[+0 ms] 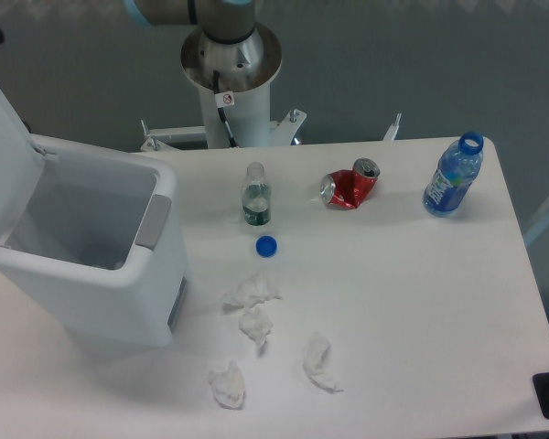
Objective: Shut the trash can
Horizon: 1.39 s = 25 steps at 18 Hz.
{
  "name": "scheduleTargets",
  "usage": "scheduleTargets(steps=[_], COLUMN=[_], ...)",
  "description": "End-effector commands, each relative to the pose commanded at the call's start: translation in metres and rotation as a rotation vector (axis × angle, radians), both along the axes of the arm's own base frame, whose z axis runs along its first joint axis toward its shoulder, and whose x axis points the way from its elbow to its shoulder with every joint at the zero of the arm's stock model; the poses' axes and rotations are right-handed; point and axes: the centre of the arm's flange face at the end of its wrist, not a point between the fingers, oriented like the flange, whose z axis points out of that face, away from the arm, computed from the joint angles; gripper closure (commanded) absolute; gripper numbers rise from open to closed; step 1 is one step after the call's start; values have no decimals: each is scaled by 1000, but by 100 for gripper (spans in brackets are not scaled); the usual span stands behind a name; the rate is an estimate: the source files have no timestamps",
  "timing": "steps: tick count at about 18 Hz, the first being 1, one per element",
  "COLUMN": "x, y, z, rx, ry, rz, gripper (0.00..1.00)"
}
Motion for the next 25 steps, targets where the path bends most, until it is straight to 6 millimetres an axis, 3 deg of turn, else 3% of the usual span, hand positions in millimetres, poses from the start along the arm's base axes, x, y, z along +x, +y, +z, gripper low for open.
scheduleTargets(steps=[11, 19, 25], x=[-9, -16, -25], y=[0, -6, -2], z=[-12, -10, -27], rx=[-66, -91, -130], ry=[56, 98, 121], rz=[72, 152, 181], gripper=[100, 100, 100])
